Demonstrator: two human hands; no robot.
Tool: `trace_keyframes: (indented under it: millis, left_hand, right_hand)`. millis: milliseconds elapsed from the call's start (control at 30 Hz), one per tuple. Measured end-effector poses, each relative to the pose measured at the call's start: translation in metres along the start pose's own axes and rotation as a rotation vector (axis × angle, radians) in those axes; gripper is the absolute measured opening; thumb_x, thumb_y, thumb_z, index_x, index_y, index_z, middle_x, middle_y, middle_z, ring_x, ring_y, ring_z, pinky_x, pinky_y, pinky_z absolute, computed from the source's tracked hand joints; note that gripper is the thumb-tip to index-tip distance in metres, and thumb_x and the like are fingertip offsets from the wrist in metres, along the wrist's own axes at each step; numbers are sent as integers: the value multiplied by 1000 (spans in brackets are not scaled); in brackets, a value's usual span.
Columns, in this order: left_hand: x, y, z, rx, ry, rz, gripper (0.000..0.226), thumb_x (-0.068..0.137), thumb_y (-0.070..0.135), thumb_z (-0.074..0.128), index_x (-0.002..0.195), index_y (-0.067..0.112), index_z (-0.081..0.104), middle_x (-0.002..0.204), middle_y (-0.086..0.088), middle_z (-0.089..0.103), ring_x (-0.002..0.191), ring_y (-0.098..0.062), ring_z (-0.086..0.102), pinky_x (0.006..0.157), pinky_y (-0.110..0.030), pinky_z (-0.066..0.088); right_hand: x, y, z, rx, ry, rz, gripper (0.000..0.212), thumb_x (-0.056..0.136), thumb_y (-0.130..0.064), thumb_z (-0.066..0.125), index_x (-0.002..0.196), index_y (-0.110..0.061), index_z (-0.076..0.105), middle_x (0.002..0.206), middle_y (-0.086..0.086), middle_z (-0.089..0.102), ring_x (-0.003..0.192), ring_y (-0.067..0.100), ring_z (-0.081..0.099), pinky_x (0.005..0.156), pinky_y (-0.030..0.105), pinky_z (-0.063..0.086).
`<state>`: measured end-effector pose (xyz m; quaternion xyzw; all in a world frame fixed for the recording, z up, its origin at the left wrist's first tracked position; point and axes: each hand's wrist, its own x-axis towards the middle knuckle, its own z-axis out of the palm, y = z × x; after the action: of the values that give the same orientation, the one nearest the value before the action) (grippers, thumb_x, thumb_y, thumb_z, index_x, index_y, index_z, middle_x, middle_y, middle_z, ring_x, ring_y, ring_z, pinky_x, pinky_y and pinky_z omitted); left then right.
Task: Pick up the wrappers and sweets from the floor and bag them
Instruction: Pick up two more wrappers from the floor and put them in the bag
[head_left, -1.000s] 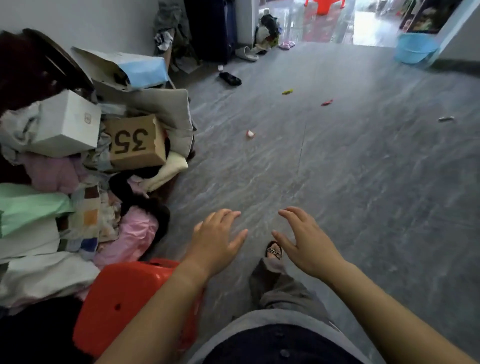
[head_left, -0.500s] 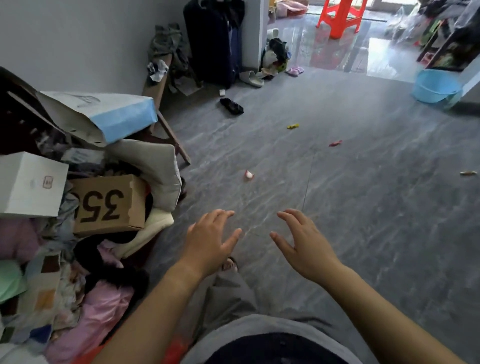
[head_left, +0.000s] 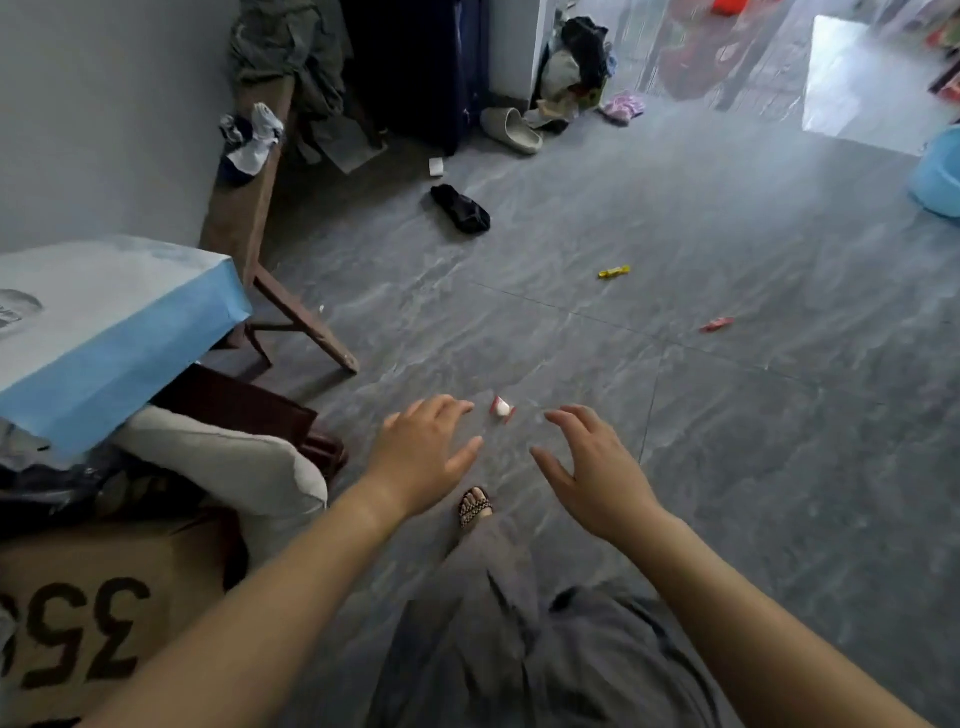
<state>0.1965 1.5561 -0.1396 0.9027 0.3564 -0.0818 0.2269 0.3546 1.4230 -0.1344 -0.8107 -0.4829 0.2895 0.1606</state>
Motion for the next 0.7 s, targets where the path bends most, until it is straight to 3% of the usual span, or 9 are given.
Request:
trace_keyframes:
  millis: [100, 233, 467, 700]
  left_hand:
    - [83, -24, 8, 19, -39, 4, 53, 86, 52, 34, 130, 23, 44, 134, 2, 48, 124, -19, 43, 97, -37, 35]
    - [183, -65, 75, 47, -103, -31, 46, 91, 46, 43, 131, 23, 43, 135, 0, 47, 125, -21, 42, 99, -38, 35]
    - [324, -170, 295, 60, -186, -190, 46, 90, 48, 43, 129, 24, 44, 134, -1, 48, 123, -23, 45, 98, -39, 38]
    - [405, -265, 499, 108, -124, -169, 48, 89, 48, 43, 129, 23, 45, 132, 0, 49, 123, -22, 44, 95, -39, 40]
  right_hand:
    - [76, 23, 3, -16, -30, 2, 48, 92, -41, 46, 133, -17, 40, 138, 1, 40, 126, 19, 37, 102, 26, 30]
    - [172, 87, 50, -39, -95, 58, 51, 91, -43, 46, 135, -18, 38, 143, 1, 34, 131, 20, 32, 105, 29, 29]
    - [340, 232, 229, -89, -183, 64, 54, 90, -43, 50, 136, -19, 36, 144, 4, 34, 131, 24, 33, 103, 39, 38]
    - [442, 349, 421, -41, -255, -2, 52, 85, -38, 58, 132, -23, 42, 137, 3, 43, 124, 26, 40, 100, 37, 38]
